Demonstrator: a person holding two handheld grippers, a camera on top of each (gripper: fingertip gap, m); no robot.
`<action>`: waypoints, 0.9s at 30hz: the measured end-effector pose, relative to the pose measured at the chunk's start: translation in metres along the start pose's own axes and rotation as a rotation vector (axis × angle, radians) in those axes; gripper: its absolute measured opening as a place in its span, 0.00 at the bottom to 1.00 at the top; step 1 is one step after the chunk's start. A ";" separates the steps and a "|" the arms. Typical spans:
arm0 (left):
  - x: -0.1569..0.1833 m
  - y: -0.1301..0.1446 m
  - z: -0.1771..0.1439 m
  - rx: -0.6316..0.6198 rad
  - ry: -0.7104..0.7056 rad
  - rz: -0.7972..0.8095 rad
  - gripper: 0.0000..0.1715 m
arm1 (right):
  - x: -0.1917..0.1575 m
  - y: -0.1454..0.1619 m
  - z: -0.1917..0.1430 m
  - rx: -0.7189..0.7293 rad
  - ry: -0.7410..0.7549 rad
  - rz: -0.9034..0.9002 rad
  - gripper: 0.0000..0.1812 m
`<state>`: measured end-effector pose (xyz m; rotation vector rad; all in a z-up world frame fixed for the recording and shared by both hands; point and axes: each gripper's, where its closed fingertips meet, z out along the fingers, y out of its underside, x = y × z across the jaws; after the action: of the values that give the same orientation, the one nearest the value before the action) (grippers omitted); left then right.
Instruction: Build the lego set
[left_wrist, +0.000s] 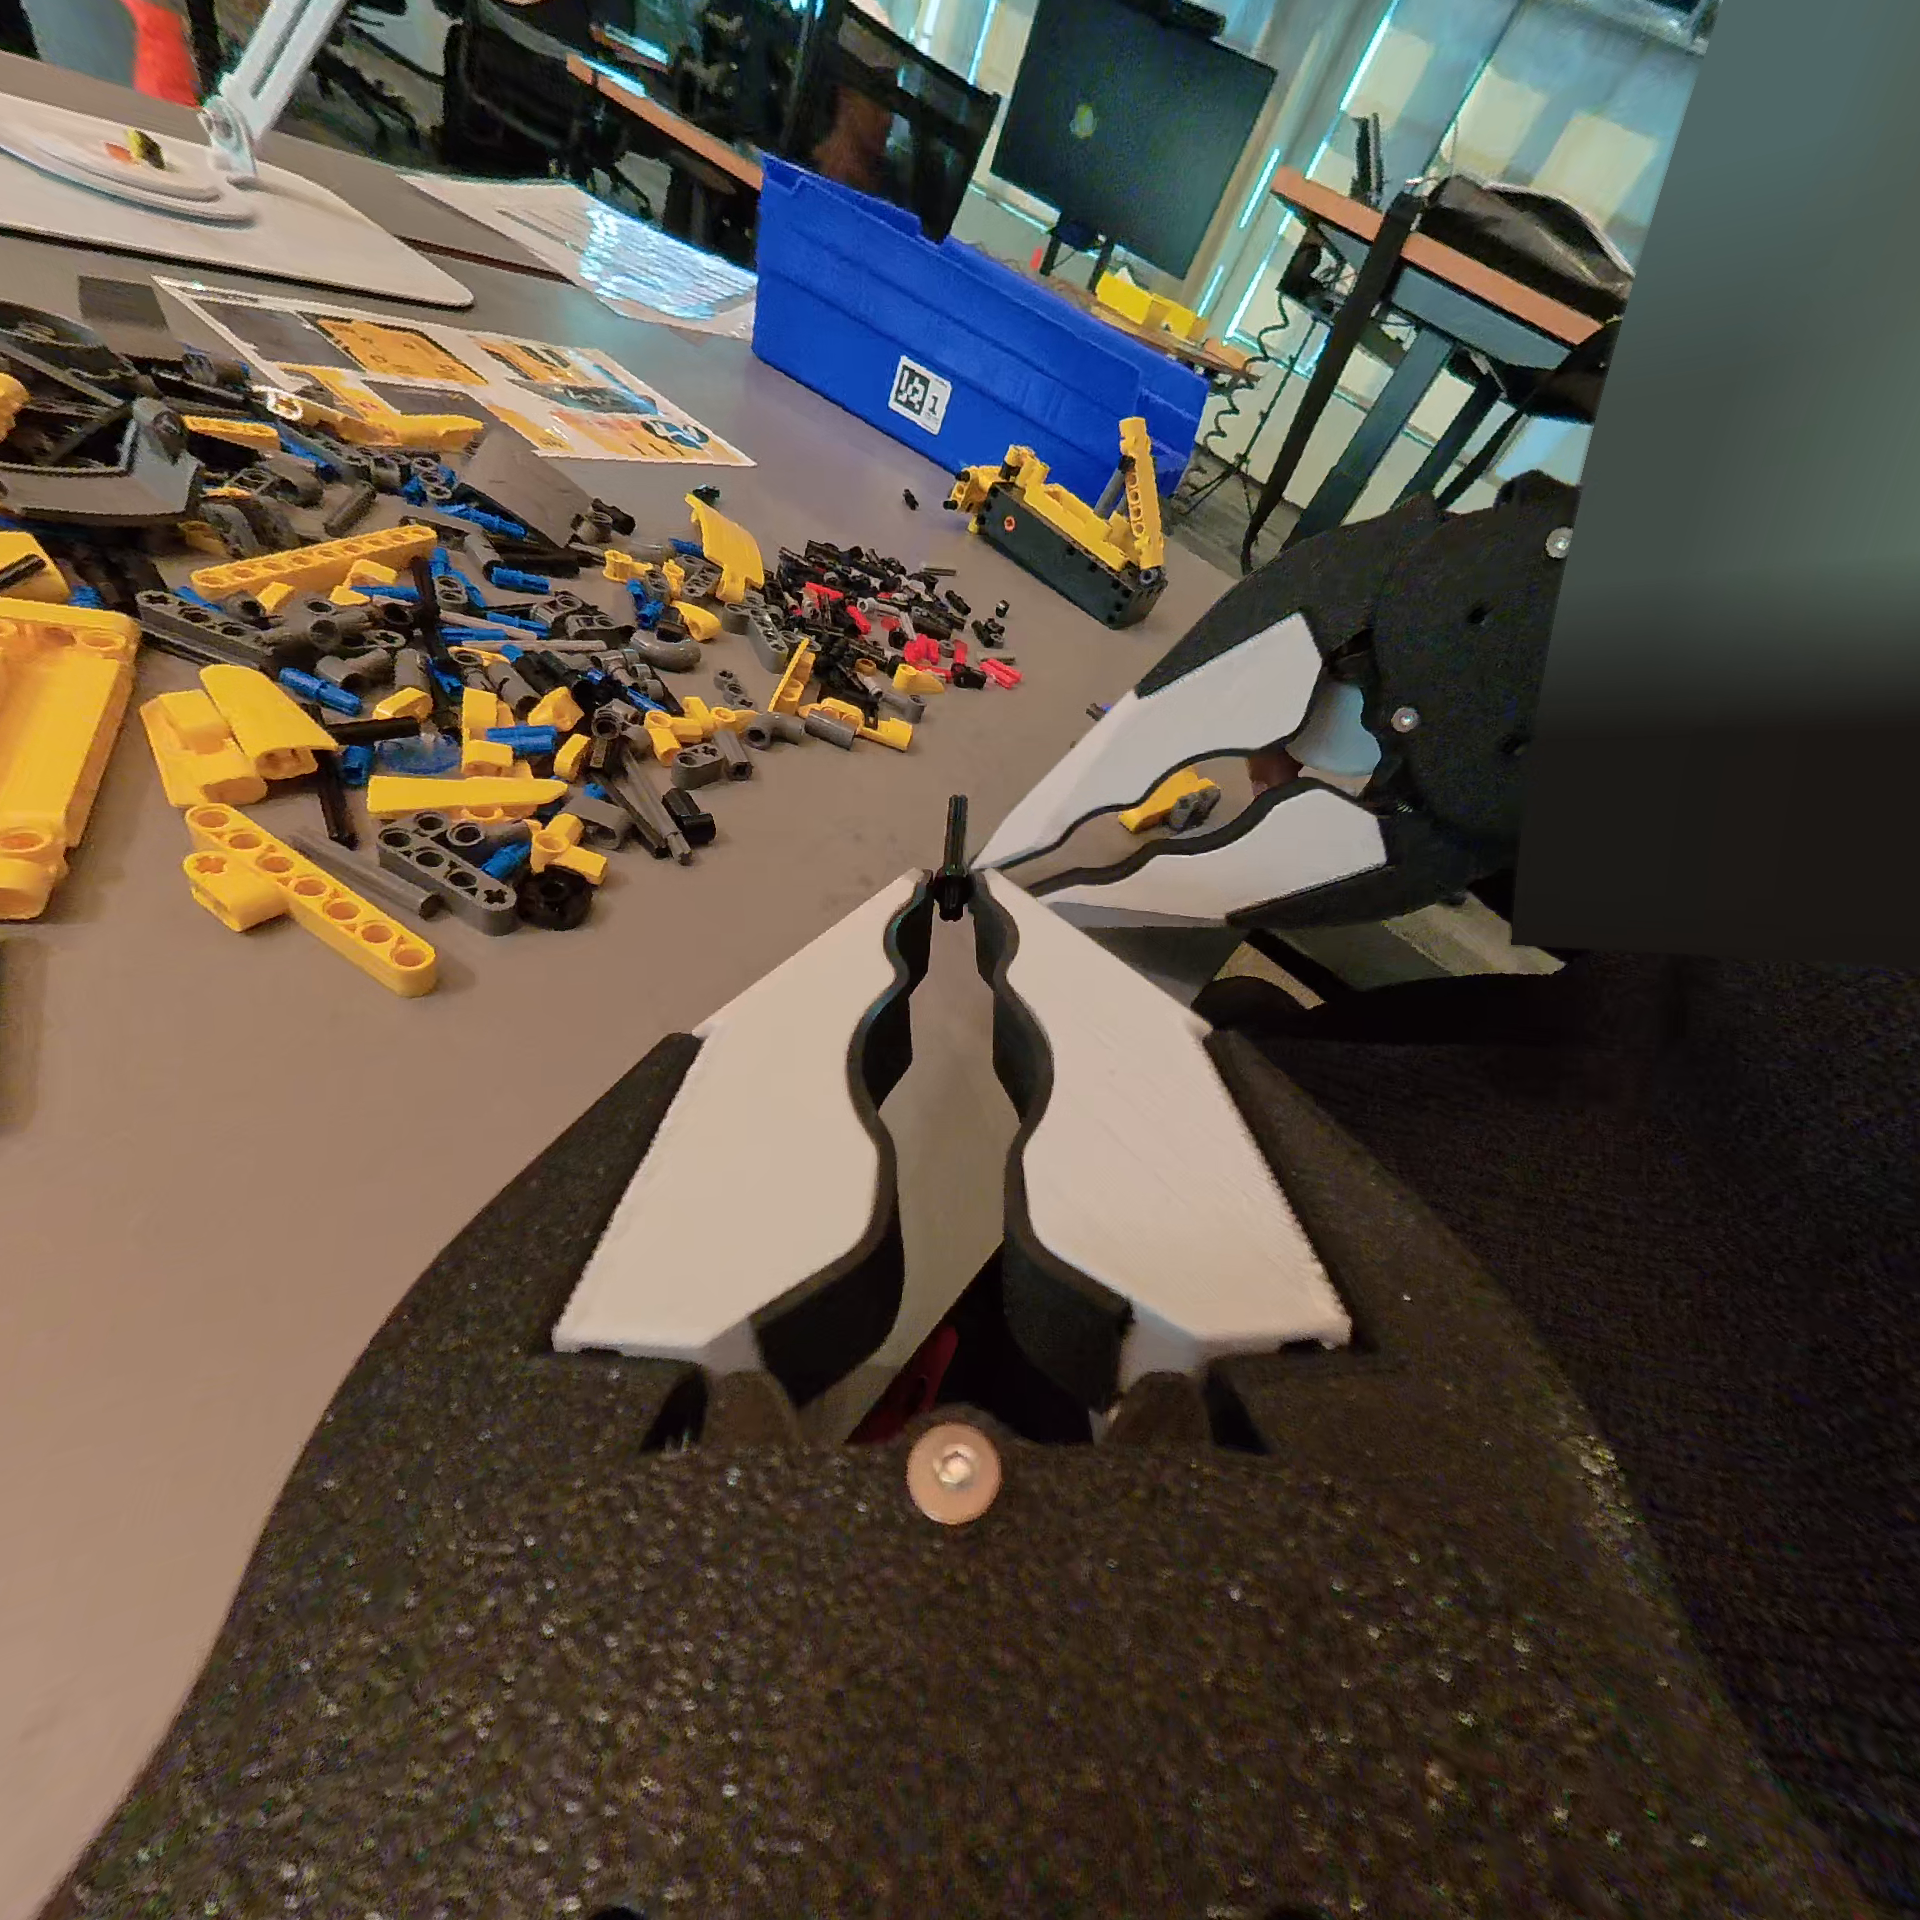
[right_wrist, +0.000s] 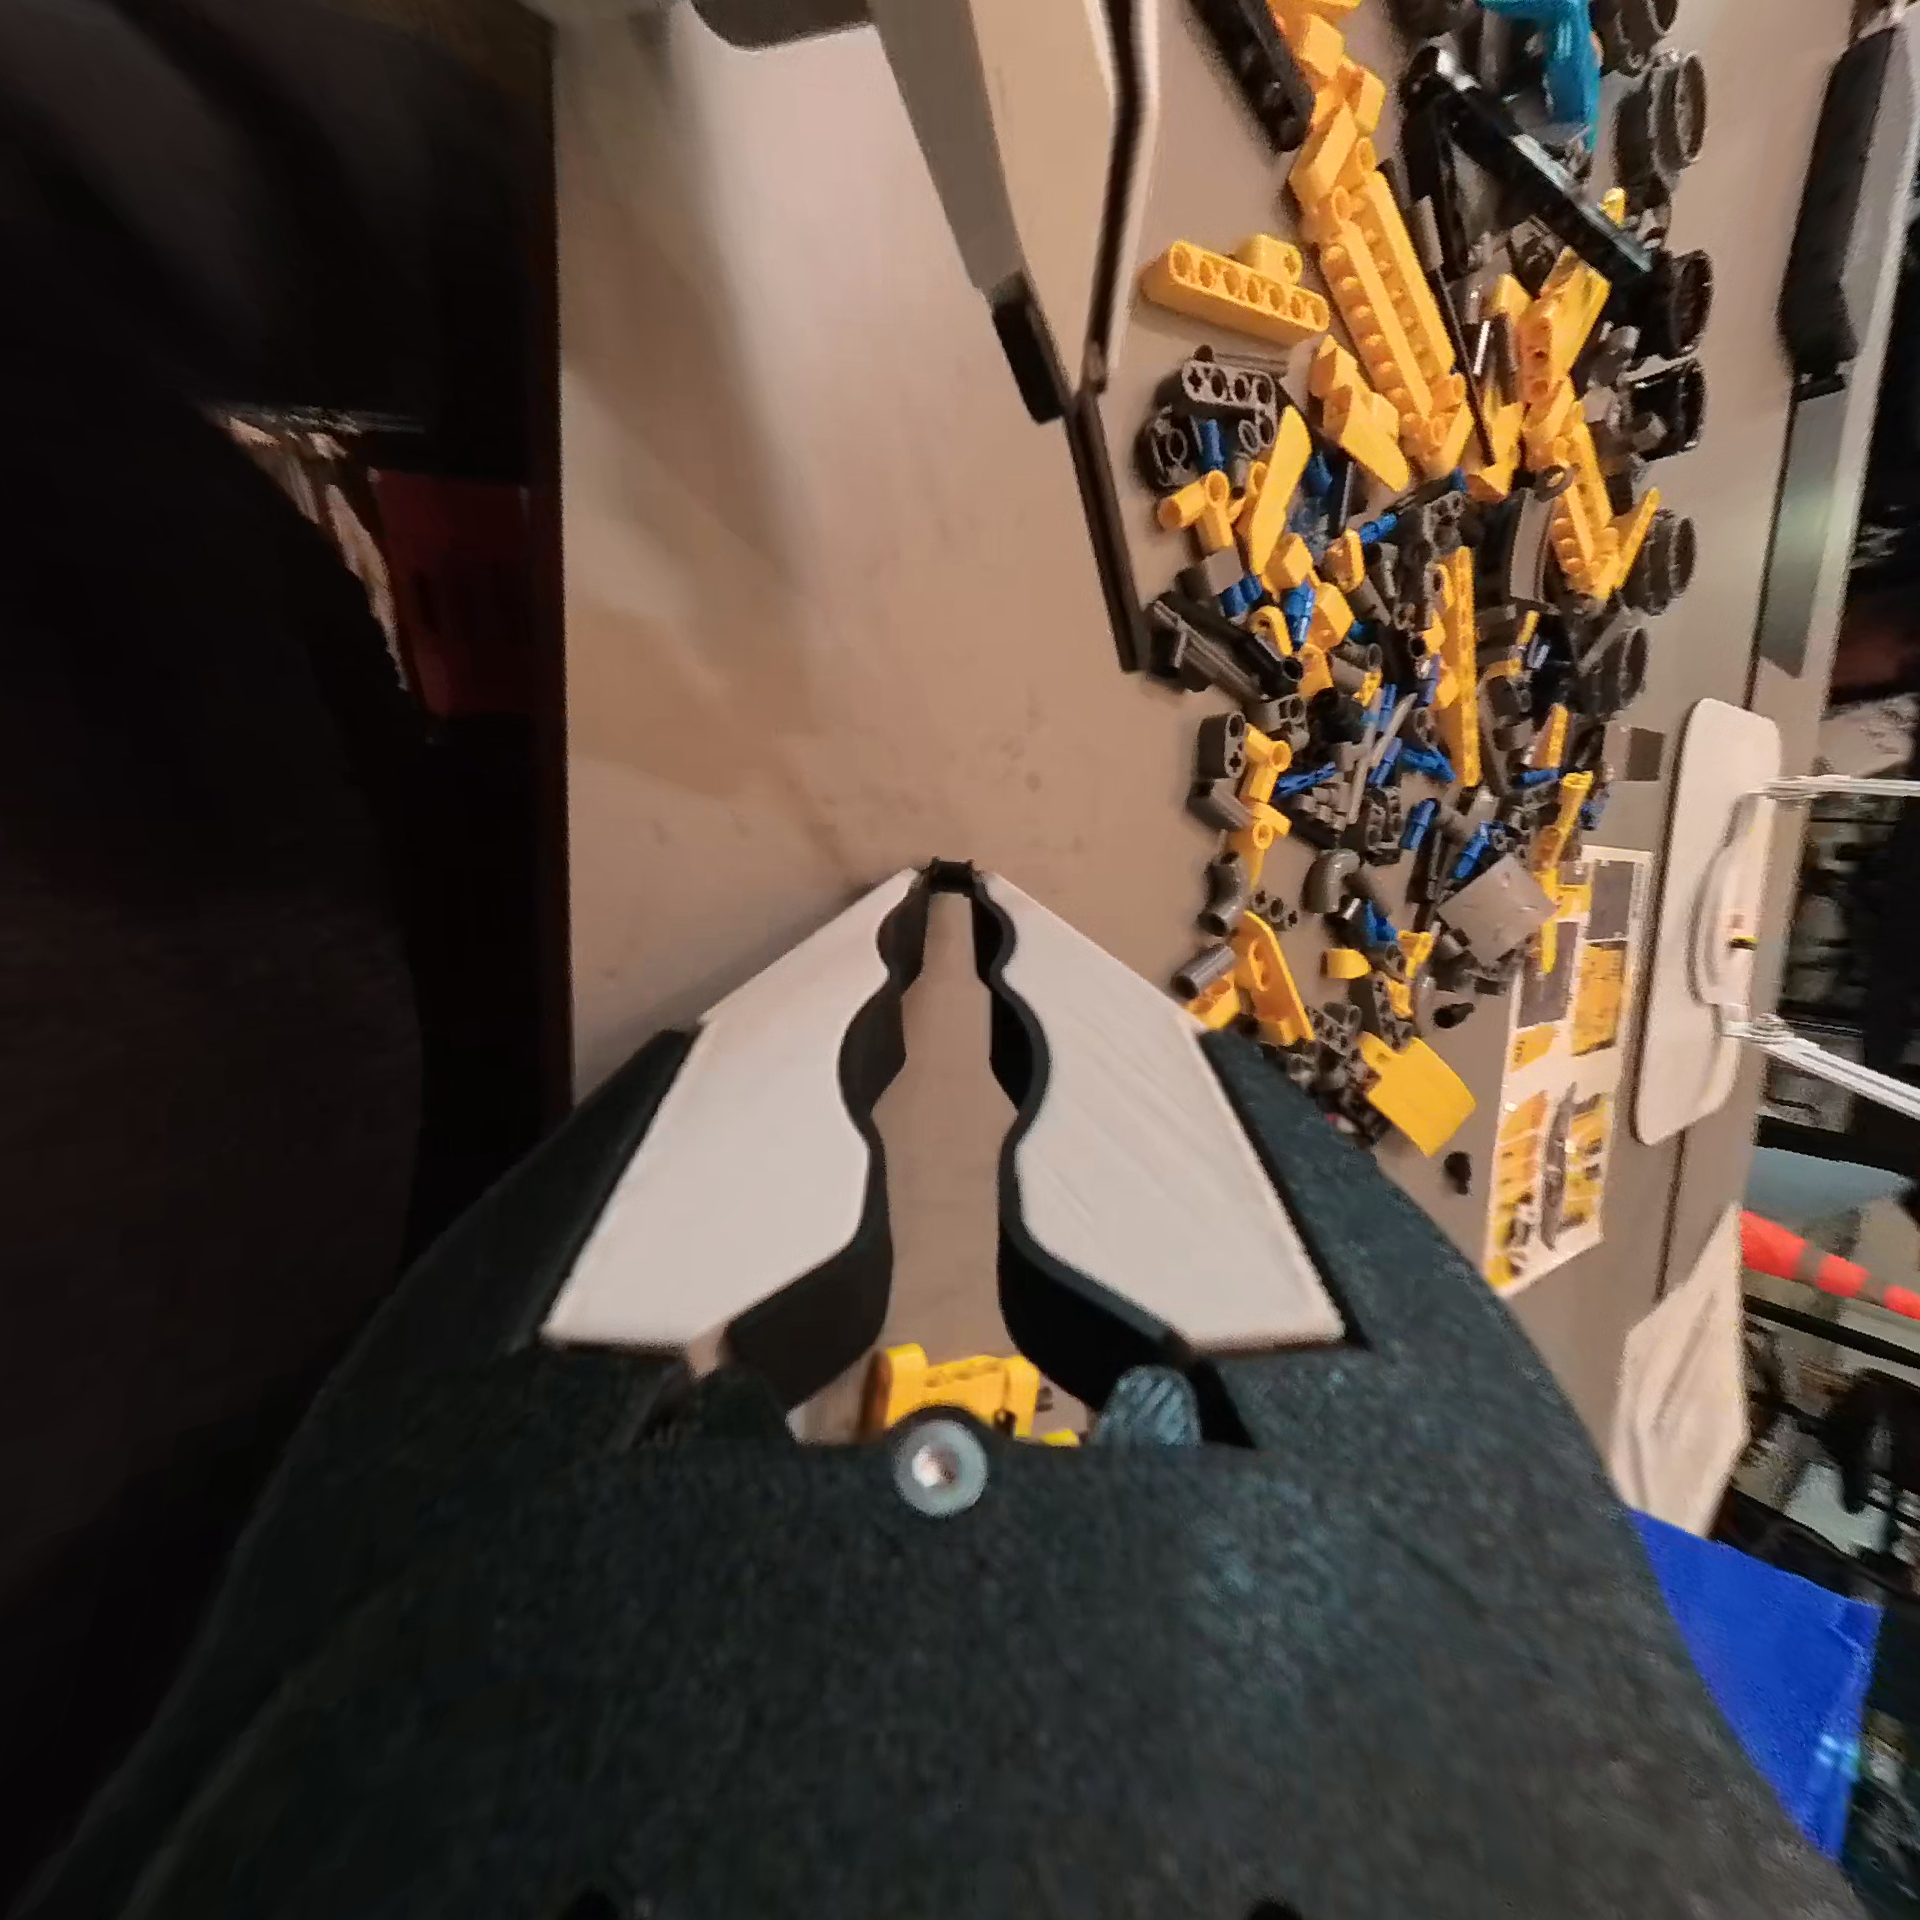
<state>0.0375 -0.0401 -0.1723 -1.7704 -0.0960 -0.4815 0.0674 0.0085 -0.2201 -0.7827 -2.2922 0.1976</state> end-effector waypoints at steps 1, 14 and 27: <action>0.000 0.000 -0.001 0.004 0.002 -0.003 0.04 | -0.003 -0.002 -0.001 0.010 -0.023 0.016 0.05; 0.001 -0.004 -0.009 0.032 0.008 -0.002 0.04 | -0.020 -0.011 -0.009 0.063 -0.131 0.083 0.05; 0.003 -0.002 -0.005 0.023 0.012 0.002 0.04 | -0.029 -0.013 -0.016 0.099 -0.155 0.082 0.06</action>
<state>0.0382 -0.0448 -0.1686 -1.7447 -0.0906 -0.4876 0.0881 -0.0206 -0.2205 -0.8367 -2.3757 0.4188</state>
